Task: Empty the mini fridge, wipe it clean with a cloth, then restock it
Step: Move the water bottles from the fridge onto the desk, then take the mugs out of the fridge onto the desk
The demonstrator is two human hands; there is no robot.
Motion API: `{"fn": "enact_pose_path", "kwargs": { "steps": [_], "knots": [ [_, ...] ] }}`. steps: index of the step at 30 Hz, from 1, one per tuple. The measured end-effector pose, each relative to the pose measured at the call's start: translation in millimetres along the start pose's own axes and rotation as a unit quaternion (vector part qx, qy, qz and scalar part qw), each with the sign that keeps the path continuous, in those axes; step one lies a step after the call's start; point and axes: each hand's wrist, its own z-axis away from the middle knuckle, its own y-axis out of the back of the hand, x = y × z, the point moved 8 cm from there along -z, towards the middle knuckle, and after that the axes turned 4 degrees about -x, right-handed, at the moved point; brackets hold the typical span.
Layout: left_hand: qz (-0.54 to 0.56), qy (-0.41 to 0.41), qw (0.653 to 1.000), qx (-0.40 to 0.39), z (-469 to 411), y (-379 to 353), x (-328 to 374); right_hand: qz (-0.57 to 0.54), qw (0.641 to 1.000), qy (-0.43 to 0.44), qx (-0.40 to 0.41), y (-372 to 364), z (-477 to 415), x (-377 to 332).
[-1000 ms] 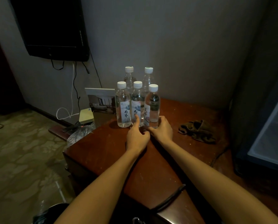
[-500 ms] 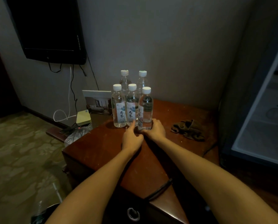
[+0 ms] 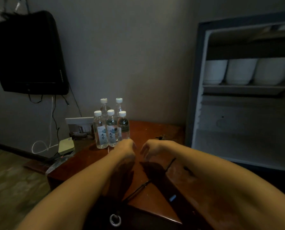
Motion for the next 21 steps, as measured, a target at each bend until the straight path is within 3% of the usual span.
{"fn": "enact_pose_path", "kwargs": {
  "steps": [13,21],
  "knots": [
    [-0.034,-0.178,0.981,0.075,47.1,81.5,209.8,-0.046,0.993,-0.069,0.090,112.5,194.3,87.8],
    [-0.020,-0.258,0.962,0.088,60.7,95.5,316.8,-0.103,0.960,-0.121,0.231,172.8,293.0,150.0]
  ]
}}
